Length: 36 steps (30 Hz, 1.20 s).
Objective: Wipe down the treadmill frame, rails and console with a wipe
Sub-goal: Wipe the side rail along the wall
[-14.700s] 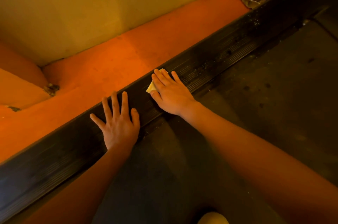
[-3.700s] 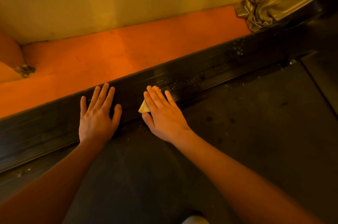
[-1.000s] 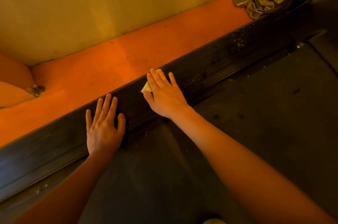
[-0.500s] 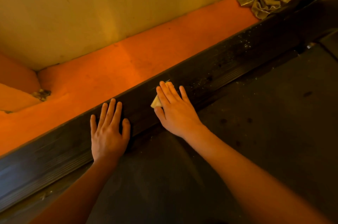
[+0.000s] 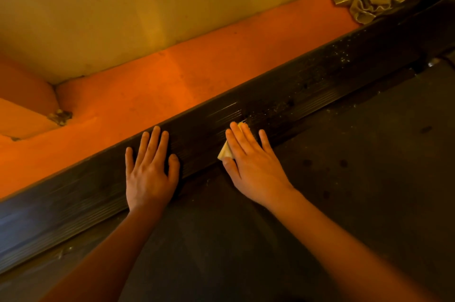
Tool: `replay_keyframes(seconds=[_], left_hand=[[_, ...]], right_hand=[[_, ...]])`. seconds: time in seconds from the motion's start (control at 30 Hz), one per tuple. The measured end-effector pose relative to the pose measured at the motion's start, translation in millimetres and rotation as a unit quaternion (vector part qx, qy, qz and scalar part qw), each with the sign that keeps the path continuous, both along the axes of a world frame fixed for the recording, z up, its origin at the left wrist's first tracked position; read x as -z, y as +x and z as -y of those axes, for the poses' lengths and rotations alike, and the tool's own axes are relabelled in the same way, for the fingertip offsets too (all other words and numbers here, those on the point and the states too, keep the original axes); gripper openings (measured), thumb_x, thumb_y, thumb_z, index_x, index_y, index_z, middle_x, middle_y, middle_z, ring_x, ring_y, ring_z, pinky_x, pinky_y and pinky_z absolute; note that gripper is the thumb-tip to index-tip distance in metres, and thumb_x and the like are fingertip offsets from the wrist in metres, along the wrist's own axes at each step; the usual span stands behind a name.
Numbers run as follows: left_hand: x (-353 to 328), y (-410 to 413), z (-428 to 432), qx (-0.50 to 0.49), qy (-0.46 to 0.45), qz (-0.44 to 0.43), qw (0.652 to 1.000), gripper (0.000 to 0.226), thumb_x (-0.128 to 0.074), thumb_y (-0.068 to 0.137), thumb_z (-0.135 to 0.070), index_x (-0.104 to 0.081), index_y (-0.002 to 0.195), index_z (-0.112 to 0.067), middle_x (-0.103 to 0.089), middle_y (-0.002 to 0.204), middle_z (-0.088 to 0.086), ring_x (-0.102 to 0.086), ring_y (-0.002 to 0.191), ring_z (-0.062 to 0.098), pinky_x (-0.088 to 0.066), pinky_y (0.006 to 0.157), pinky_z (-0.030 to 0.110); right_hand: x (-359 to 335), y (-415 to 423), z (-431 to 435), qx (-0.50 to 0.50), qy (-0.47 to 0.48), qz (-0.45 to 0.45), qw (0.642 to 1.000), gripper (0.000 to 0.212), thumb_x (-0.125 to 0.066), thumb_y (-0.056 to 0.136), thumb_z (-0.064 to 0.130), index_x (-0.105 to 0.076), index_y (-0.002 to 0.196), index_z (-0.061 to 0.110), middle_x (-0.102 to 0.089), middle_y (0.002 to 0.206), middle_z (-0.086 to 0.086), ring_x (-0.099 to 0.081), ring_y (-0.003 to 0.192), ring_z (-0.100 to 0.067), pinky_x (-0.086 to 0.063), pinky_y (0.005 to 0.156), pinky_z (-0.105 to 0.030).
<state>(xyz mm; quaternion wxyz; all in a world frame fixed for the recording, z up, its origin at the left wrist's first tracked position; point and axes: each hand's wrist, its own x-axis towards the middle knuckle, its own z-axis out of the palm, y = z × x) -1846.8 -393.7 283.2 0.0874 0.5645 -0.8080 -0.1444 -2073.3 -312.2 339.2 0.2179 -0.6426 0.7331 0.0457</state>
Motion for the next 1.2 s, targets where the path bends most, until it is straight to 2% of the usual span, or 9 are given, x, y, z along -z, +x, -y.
replay_keyframes(seconds=[0.23,0.4,0.57,0.87,1.0,1.1,1.2], left_hand=[[-1.6,-0.8,-0.6,0.003,0.005,-0.008,1.000,0.062,-0.025,0.103,-0.050,-0.026,0.160,-0.024,-0.017,0.167,-0.005,-0.006,0.156,0.015,-0.003,0.126,0.050],[-2.0,0.4,-0.4,0.002,0.006,-0.006,1.000,0.062,-0.027,0.103,-0.049,-0.027,0.159,-0.024,-0.017,0.167,-0.005,-0.007,0.156,0.015,-0.004,0.126,0.051],[-2.0,-0.1,-0.7,0.001,0.000,-0.007,1.000,0.061,-0.027,0.103,-0.048,-0.028,0.159,-0.025,-0.018,0.167,-0.006,-0.006,0.156,0.014,-0.003,0.126,0.049],[-2.6,-1.5,0.0,0.002,0.007,-0.008,1.000,0.062,-0.027,0.103,-0.048,-0.028,0.159,-0.024,-0.016,0.167,-0.005,-0.005,0.156,0.015,-0.002,0.126,0.049],[-2.5,-1.5,-1.3,0.000,0.012,-0.004,1.000,0.061,-0.028,0.103,-0.047,-0.028,0.159,-0.026,-0.015,0.168,-0.007,-0.005,0.156,0.014,-0.002,0.126,0.049],[-1.5,-1.2,-0.7,0.001,0.010,-0.004,1.000,0.059,-0.031,0.103,-0.046,-0.028,0.159,-0.027,-0.014,0.168,-0.008,-0.004,0.156,0.013,-0.002,0.126,0.049],[0.2,2.1,2.1,0.002,0.012,0.004,1.000,0.059,-0.030,0.104,-0.047,-0.026,0.160,-0.028,-0.013,0.168,-0.008,-0.003,0.156,0.012,-0.001,0.126,0.049]], right_hand=[[9.6,-18.6,91.8,-0.010,-0.017,-0.017,1.000,0.066,-0.015,0.110,0.048,0.002,0.164,0.015,0.013,0.172,-0.004,0.015,0.157,-0.021,0.012,0.126,-0.048],[4.0,-17.9,35.4,-0.015,-0.028,-0.010,0.999,0.066,-0.014,0.109,0.051,0.001,0.164,0.018,0.011,0.172,-0.001,0.015,0.157,-0.018,0.014,0.124,-0.043],[-0.4,-19.6,-11.7,-0.018,0.001,-0.034,0.999,0.066,-0.011,0.107,0.053,0.003,0.164,0.021,0.012,0.171,0.002,0.018,0.156,-0.015,0.017,0.121,-0.042],[9.5,-29.3,95.5,-0.019,-0.015,-0.040,0.999,0.067,-0.017,0.109,0.051,0.001,0.164,0.016,0.011,0.172,-0.003,0.013,0.158,-0.020,0.012,0.124,-0.046],[6.3,-35.5,52.3,-0.012,-0.015,-0.025,0.999,0.067,-0.014,0.108,0.052,0.002,0.164,0.019,0.012,0.172,0.000,0.015,0.157,-0.017,0.014,0.123,-0.042],[0.6,-32.8,-1.4,-0.015,0.003,-0.031,0.999,0.070,-0.004,0.103,0.058,0.007,0.163,0.023,0.016,0.170,0.004,0.021,0.154,-0.014,0.016,0.123,-0.040],[2.3,-30.8,-8.3,-0.017,0.013,-0.044,0.999,0.072,-0.001,0.100,0.059,0.008,0.162,0.024,0.018,0.169,0.004,0.022,0.154,-0.014,0.017,0.122,-0.039]])
